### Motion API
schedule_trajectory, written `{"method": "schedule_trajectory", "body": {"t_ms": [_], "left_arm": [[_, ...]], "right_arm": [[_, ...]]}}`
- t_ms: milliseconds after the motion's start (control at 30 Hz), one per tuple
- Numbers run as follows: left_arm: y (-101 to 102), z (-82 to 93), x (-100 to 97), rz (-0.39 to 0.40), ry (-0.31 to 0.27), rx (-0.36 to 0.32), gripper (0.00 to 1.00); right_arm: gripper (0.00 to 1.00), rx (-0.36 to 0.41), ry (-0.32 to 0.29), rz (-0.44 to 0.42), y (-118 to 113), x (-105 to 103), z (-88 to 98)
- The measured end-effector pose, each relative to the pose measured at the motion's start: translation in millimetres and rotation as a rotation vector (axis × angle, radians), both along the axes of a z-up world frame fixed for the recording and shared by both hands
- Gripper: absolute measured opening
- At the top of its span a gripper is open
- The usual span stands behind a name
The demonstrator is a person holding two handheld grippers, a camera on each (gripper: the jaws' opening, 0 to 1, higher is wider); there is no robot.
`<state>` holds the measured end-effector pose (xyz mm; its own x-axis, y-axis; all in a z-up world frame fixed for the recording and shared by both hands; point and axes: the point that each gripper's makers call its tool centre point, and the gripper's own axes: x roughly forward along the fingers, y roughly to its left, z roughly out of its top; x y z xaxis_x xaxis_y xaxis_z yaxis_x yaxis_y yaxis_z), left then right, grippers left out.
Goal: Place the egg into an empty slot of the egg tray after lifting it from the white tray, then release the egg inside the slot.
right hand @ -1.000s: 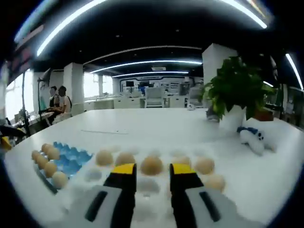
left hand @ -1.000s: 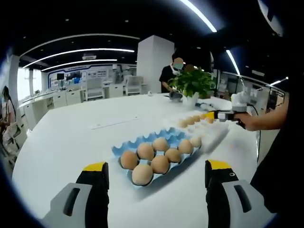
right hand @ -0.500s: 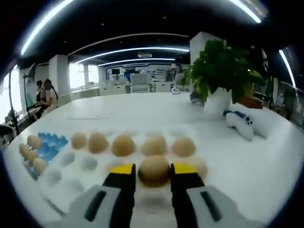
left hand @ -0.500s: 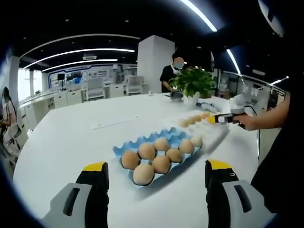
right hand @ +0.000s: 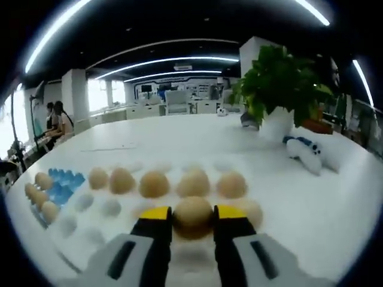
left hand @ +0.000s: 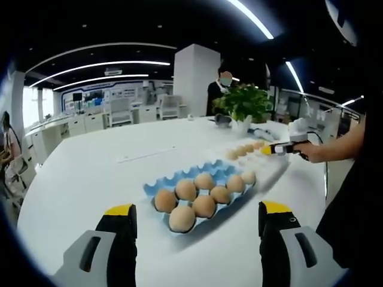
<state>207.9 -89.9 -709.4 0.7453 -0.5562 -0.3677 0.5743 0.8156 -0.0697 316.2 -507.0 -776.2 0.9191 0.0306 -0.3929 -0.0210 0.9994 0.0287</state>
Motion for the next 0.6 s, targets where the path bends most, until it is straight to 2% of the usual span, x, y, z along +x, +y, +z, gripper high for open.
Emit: {"method": "schedule_trajectory", "body": {"t_ms": [267,467,600], "left_arm": [[2,1.1,-0.2,0.001,-0.002,0.001,0.85],[0,1.4,0.1,-0.007,-0.003,0.007,0.85],[-1,1.8,0.4,-0.013,-0.004,0.007,0.85]], "right_arm": [[0.26,0.038,-0.029,-0.001,0,-3,14.4],[0.27,0.049,-0.066,0.026,9,-6,29.4],[0.26,0.086,-0.103,0.063,23,-6,42.7]]}}
